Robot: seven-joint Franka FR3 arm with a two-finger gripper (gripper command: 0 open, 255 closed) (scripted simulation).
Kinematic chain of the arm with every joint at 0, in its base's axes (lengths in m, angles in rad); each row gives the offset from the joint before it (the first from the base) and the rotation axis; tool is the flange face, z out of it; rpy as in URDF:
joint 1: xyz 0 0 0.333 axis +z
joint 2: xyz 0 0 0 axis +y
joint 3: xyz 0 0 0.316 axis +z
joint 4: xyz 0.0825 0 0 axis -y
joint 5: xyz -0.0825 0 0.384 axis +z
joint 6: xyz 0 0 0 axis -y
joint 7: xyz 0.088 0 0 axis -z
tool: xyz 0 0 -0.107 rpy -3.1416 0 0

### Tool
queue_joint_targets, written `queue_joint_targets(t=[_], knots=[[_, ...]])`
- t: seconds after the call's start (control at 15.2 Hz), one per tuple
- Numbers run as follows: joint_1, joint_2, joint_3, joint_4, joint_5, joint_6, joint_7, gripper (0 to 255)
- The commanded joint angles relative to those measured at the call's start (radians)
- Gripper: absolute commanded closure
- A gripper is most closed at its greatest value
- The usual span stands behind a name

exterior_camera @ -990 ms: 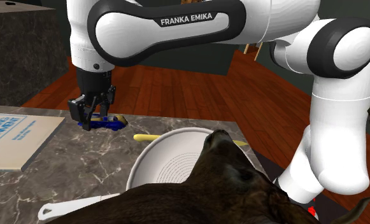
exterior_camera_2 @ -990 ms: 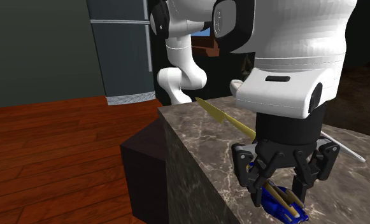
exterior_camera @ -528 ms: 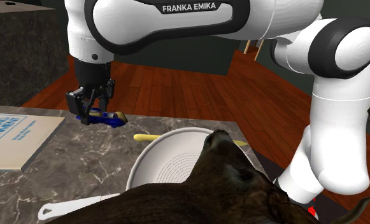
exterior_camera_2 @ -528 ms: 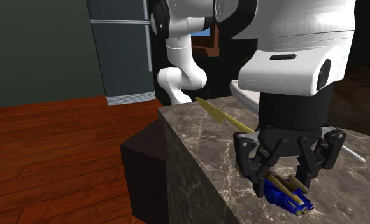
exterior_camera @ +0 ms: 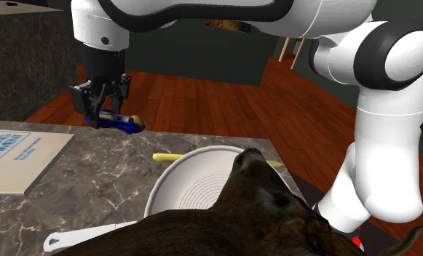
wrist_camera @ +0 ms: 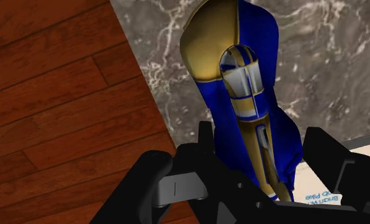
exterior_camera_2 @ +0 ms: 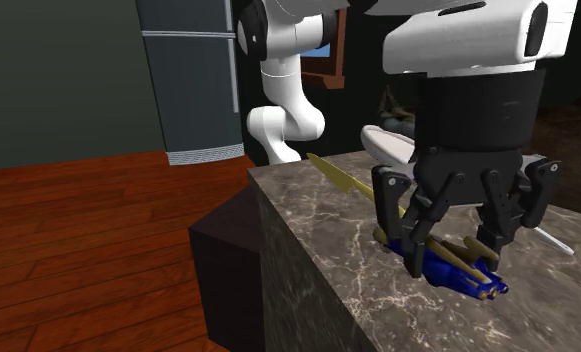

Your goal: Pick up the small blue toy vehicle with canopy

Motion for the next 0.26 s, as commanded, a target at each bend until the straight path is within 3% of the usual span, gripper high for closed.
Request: queue_joint_targets(t=[0.0, 0.2], knots=[[0.005, 0.006, 0.000, 0.039, -0.002, -0.033, 0.000, 255], [0.008, 0.009, 0.000, 0.059, -0.003, -0.050, 0.001, 255]])
